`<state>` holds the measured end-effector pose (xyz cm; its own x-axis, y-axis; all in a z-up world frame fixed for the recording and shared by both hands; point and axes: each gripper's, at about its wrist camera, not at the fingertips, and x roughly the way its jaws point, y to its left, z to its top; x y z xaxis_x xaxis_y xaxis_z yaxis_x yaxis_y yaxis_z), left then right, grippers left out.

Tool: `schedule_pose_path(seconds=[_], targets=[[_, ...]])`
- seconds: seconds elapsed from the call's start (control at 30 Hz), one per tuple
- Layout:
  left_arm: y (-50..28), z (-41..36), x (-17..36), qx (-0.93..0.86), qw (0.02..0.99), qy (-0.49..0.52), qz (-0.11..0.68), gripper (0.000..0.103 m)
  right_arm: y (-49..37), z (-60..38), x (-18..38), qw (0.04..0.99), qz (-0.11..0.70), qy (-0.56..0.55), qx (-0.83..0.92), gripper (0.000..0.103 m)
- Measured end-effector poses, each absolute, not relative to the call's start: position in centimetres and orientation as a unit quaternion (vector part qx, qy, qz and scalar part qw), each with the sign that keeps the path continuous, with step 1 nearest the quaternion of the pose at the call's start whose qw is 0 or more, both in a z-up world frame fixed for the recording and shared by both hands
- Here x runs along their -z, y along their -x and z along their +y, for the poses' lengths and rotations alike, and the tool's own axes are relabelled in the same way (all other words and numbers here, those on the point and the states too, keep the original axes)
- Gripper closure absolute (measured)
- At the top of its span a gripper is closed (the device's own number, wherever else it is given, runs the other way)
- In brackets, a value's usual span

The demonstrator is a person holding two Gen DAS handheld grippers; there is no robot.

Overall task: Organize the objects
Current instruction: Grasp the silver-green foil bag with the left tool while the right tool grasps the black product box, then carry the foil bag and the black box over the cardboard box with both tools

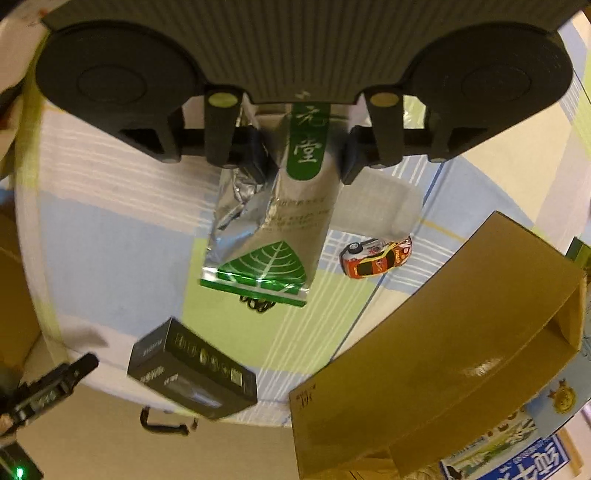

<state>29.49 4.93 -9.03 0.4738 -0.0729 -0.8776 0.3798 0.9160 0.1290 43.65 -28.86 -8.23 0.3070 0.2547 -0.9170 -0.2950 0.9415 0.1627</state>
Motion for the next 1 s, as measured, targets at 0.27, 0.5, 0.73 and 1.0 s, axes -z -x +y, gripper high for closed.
schedule_pose_path(seconds=[0.27, 0.5, 0.73, 1.0], targets=[[-27.8, 5.1, 4.7, 0.070, 0.893, -0.067, 0.440, 0.067, -43.9, -27.3, 6.0, 0.828, 0.520, -0.009, -0.210, 0.008], [-27.7, 7.5, 2.6, -0.059, 0.899, 0.050, 0.430, 0.066, -44.8, -22.9, 5.1, 0.828, 0.494, 0.000, -0.266, 0.008], [-27.0, 10.0, 1.8, -0.147, 0.885, 0.090, 0.432, 0.066, -46.4, -18.1, 6.8, 0.822, 0.494, 0.040, -0.282, 0.008], [-25.1, 11.6, 1.7, -0.187, 0.874, 0.109, 0.435, 0.066, -48.3, -14.9, 9.1, 0.814, 0.510, 0.084, -0.264, 0.008]])
